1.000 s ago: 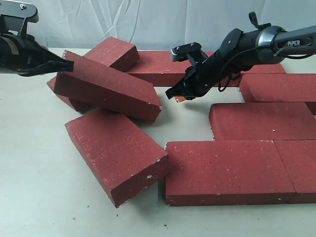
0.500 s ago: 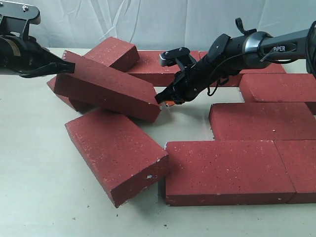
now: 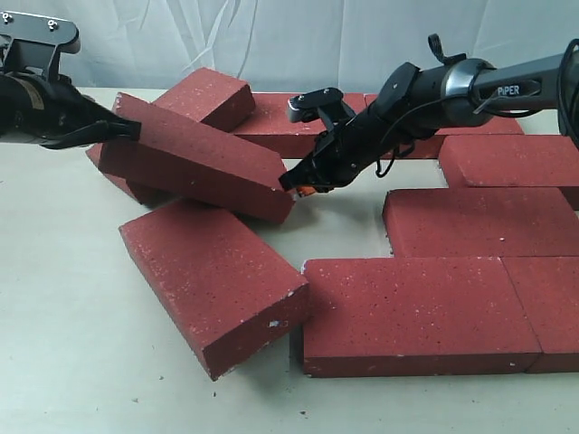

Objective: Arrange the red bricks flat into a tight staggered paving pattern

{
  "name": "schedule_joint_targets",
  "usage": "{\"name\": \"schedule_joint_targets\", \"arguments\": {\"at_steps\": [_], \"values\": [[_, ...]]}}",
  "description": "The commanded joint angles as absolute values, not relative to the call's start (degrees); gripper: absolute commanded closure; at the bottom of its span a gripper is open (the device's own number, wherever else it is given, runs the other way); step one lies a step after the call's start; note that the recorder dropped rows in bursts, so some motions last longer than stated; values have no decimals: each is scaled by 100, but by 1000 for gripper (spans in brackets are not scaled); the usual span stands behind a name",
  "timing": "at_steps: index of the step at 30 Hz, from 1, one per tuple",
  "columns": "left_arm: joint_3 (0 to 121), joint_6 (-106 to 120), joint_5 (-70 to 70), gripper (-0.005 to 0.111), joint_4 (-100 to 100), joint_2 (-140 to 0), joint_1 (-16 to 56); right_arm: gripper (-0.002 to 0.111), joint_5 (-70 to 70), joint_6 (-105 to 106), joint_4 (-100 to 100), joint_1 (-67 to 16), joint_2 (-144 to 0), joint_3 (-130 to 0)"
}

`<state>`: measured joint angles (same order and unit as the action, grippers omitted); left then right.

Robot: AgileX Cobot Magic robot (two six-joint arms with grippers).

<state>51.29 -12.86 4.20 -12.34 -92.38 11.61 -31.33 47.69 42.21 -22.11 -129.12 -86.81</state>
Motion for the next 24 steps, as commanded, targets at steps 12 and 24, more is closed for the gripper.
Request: {"name": "schedule_joint_targets", "arguments": {"at_steps": [12,24], "values": [[5151,-1282,164,107,-1398,-9273,1549,109,-3628,4860,4197,-2212,-12689,-8880],[5151,-1282,0,107,-1480,-9207,1663,109,-4418,4860,3744,-2201,-11960,-8880]]}}
